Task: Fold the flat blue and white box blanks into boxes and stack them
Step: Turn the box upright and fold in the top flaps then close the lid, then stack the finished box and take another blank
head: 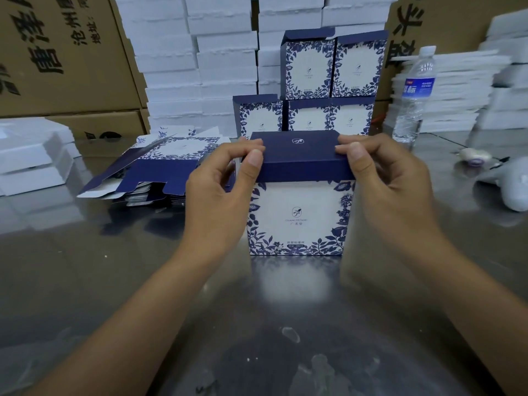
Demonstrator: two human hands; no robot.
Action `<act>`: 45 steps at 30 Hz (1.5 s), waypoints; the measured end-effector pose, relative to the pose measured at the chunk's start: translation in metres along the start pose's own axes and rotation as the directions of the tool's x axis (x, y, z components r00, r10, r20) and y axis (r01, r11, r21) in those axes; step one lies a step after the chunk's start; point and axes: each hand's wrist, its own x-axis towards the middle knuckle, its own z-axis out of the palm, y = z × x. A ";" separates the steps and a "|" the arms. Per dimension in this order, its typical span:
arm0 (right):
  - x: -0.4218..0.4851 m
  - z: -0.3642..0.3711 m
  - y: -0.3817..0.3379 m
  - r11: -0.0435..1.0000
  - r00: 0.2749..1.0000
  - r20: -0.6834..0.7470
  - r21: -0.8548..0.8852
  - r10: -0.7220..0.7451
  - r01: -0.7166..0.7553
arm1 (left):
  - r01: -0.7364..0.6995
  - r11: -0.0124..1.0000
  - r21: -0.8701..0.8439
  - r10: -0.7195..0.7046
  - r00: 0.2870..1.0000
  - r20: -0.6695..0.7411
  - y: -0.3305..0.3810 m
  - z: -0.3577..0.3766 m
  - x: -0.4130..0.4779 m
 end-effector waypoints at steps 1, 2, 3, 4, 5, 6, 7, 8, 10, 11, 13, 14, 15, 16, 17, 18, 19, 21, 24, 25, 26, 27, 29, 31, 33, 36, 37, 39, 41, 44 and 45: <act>0.000 0.000 0.000 1.000 1.000 0.010 0.007 0.005 -0.005 | 0.008 1.000 0.008 -0.008 1.000 -0.011 -0.001 -0.001 0.000; 0.000 0.000 -0.001 1.000 1.000 0.023 0.002 0.001 -0.001 | 0.013 1.000 0.012 -0.013 1.000 -0.017 -0.002 -0.002 0.000; 0.000 -0.001 -0.002 1.000 0.999 0.034 -0.013 -0.009 0.010 | 0.014 1.000 0.014 -0.014 1.000 -0.019 -0.003 -0.003 0.001; 0.001 -0.001 -0.002 0.999 0.999 0.043 -0.030 -0.020 0.021 | 0.014 1.000 0.012 -0.014 1.000 -0.019 -0.003 -0.003 0.001; 0.001 -0.002 -0.002 0.999 0.998 0.050 -0.038 -0.027 0.028 | 0.014 1.000 0.007 -0.014 1.000 -0.017 -0.003 -0.003 0.002; 0.002 -0.003 -0.002 0.999 0.998 0.056 -0.038 -0.030 0.032 | 0.015 1.000 0.001 -0.015 1.000 -0.014 -0.002 -0.003 0.002; 0.002 -0.003 -0.001 0.999 0.998 0.059 -0.031 -0.031 0.033 | 0.017 1.000 -0.006 -0.017 1.000 -0.010 -0.002 -0.002 0.002; 0.002 -0.003 -0.001 0.999 0.998 0.059 -0.016 -0.029 0.030 | 0.020 1.000 -0.010 -0.020 1.000 -0.009 -0.001 -0.002 0.002; 0.001 -0.003 0.000 0.999 0.999 0.050 0.039 -0.006 0.004 | 0.022 0.999 -0.023 -0.022 1.000 -0.004 -0.001 -0.002 0.002; 0.001 -0.003 0.001 0.997 0.999 0.041 0.070 0.008 -0.011 | 0.020 0.999 -0.031 -0.020 1.000 0.002 0.000 -0.002 0.002; 0.001 -0.002 0.001 0.991 0.999 0.010 0.132 0.036 -0.037 | 0.027 0.998 -0.055 -0.026 0.999 0.023 0.000 -0.004 0.003; 0.001 -0.001 0.001 0.987 0.998 -0.014 0.156 0.053 -0.050 | 0.042 0.996 -0.078 -0.039 0.999 0.036 0.000 -0.005 0.003; 0.000 0.000 0.001 0.983 0.997 -0.042 0.169 0.072 -0.064 | 0.064 0.992 -0.111 -0.059 0.997 0.047 0.000 -0.006 0.003; -0.001 0.001 0.002 0.983 0.993 -0.071 0.169 0.092 -0.079 | 0.094 0.984 -0.149 -0.087 0.995 0.050 -0.001 -0.007 0.003; -0.001 0.001 0.002 0.983 0.989 -0.099 0.157 0.114 -0.097 | 0.129 0.973 -0.191 -0.122 0.991 0.048 -0.002 -0.007 0.003; -0.001 0.002 0.003 0.981 0.983 -0.118 0.149 0.139 -0.121 | 0.166 0.960 -0.225 -0.160 0.986 0.042 -0.003 -0.006 0.003; -0.001 0.002 0.003 0.979 0.978 -0.129 0.140 0.163 -0.145 | 0.193 0.951 -0.241 -0.189 0.981 0.038 -0.004 -0.005 0.002; -0.003 0.002 0.004 0.993 0.979 -0.165 0.022 0.118 -0.116 | 0.202 0.955 -0.215 -0.197 0.979 0.046 -0.005 -0.003 -0.003; -0.009 0.001 0.003 0.962 0.986 -0.146 -0.269 -0.082 0.040 | 0.126 0.988 -0.090 -0.116 0.986 0.117 -0.007 0.005 -0.012; -0.011 0.002 0.002 0.959 0.985 -0.150 -0.280 -0.081 0.037 | 0.094 0.994 -0.052 -0.085 0.985 0.151 -0.006 0.009 -0.016; -0.012 0.002 0.002 0.964 0.985 -0.163 -0.266 -0.055 0.010 | 0.065 0.998 -0.017 -0.061 0.981 0.183 -0.006 0.012 -0.019; -0.012 0.002 0.002 0.968 0.983 -0.182 -0.251 -0.024 -0.023 | 0.046 0.999 0.011 -0.047 0.976 0.214 -0.006 0.015 -0.021; -0.014 0.003 0.003 0.964 0.980 -0.196 -0.251 0.034 -0.084 | 0.029 0.999 0.033 -0.037 0.964 0.265 -0.005 0.019 -0.024; -0.018 0.007 0.003 0.945 0.986 -0.142 -0.303 0.083 -0.123 | 0.012 0.999 0.040 -0.024 0.954 0.298 -0.008 0.021 -0.026; -0.026 0.014 0.002 0.924 0.984 -0.074 -0.339 0.161 -0.177 | -0.007 0.998 0.063 -0.014 0.943 0.332 -0.010 0.021 -0.027; -0.028 0.023 0.003 0.918 0.971 -0.063 -0.317 0.229 -0.237 | -0.039 0.997 0.062 0.014 0.927 0.374 -0.016 0.022 -0.028; -0.026 0.025 0.005 0.916 0.969 -0.073 -0.317 0.234 -0.245 | -0.033 0.998 0.049 0.012 0.924 0.383 -0.017 0.022 -0.028; -0.021 0.028 0.010 0.907 0.970 -0.081 -0.342 0.231 -0.244 | 0.018 1.000 0.024 -0.027 0.913 0.408 -0.018 0.024 -0.028; -0.015 0.032 0.015 0.898 0.972 -0.083 -0.373 0.218 -0.233 | 0.095 0.996 -0.004 -0.084 0.902 0.423 -0.019 0.025 -0.027; -0.003 0.038 0.024 0.885 0.972 -0.092 -0.401 0.217 -0.235 | 0.232 0.966 -0.109 -0.170 0.898 0.405 -0.020 0.023 -0.022; 0.004 0.041 0.026 0.878 0.972 -0.086 -0.417 0.217 -0.233 | 0.277 0.949 -0.149 -0.207 0.906 0.370 -0.021 0.023 -0.020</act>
